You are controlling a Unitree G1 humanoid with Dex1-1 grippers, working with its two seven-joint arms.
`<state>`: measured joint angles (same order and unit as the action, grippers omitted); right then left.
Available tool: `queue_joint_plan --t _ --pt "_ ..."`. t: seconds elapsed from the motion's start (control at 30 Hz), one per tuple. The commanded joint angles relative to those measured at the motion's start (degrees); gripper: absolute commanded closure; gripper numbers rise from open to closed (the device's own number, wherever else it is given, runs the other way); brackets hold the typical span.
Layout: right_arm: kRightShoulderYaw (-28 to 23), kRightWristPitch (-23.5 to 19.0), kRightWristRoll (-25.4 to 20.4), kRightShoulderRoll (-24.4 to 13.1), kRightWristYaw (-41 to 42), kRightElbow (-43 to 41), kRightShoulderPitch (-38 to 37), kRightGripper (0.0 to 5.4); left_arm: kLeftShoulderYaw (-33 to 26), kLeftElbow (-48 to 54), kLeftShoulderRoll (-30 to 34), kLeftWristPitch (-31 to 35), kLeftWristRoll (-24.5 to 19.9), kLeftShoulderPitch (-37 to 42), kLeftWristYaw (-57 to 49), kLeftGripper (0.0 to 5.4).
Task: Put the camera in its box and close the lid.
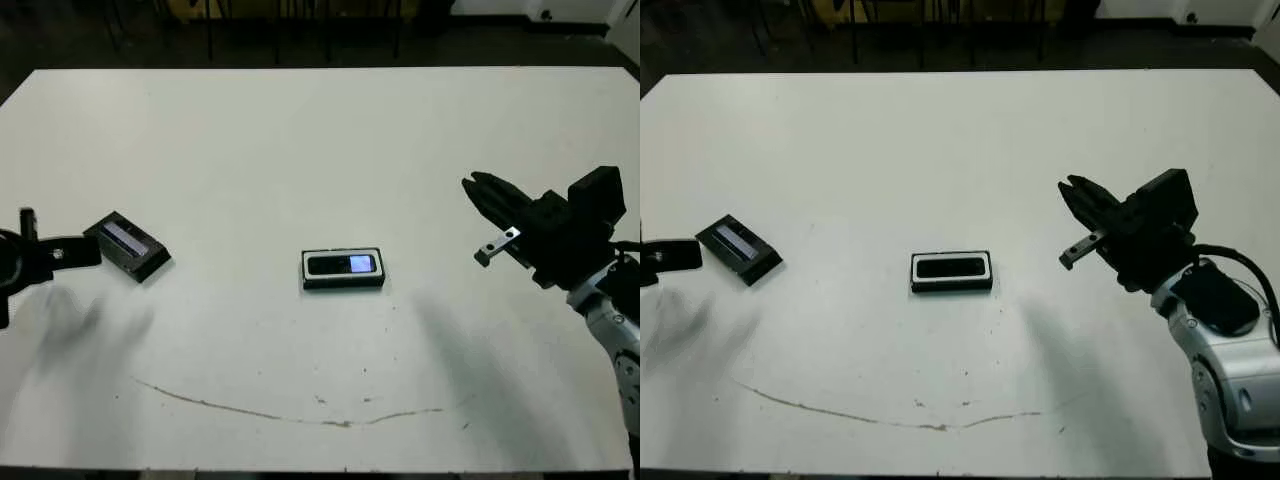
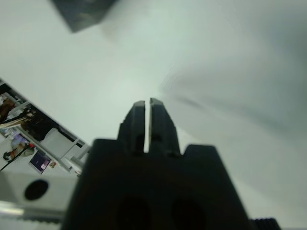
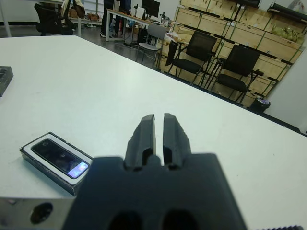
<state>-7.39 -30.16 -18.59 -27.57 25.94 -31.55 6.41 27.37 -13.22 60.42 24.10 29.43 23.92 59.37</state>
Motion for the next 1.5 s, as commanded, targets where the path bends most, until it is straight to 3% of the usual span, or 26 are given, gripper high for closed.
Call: queue_joint_plan --t 0.03,0.23,0.53,0.67,1.1,1.17,1.23,1.37,1.5 --pt "-0.1 -2.3 -0.3 -0.7 -0.6 -0.7 -0.3 5.38 1.6 -4.4 -3.8 -1.7 0.6 1.7 2.2 5.40" --pt "-0.2 -1.5 -0.2 -0.7 -0.4 -0.4 -0.5 5.38 3.1 -8.5 -8.1 -5.0 3.5 4.8 2.0 5.40" --pt "-0.4 -1.9 0.0 -0.9 -0.6 -0.7 -0.8 5.38 4.1 -14.1 -13.6 -3.9 6.2 8.9 3.7 5.40" --pt "-0.4 -0.9 -0.2 -0.5 -0.1 0.2 -0.8 5.38 4.3 -15.4 -14.3 -6.8 6.6 9.7 2.8 5.40" --pt "-0.2 -1.1 -0.2 -0.3 -0.4 -0.1 -1.3 5.38 1.6 -23.8 -21.4 -6.0 4.9 13.9 -0.6 5.40" --pt "-0.3 -0.7 -0.2 -0.3 -0.2 -0.1 -1.5 5.38 -5.4 -17.8 -22.6 -3.6 1.0 9.6 -7.8 5.40" --pt "-0.4 -0.3 -0.1 -0.4 -0.1 0.0 -1.7 5.38 -16.6 -8.0 -26.8 1.8 -4.1 2.4 -19.1 5.40" --pt "-0.4 -0.8 -0.3 -0.5 -0.3 -0.2 -1.7 5.38 -36.2 12.3 -42.7 14.4 -12.7 -7.8 -38.0 5.40" --pt "-0.1 -1.7 -0.2 -0.6 -0.5 -0.5 -1.2 5.38 -46.0 24.2 -53.0 28.5 -20.7 -8.6 -44.0 5.40"
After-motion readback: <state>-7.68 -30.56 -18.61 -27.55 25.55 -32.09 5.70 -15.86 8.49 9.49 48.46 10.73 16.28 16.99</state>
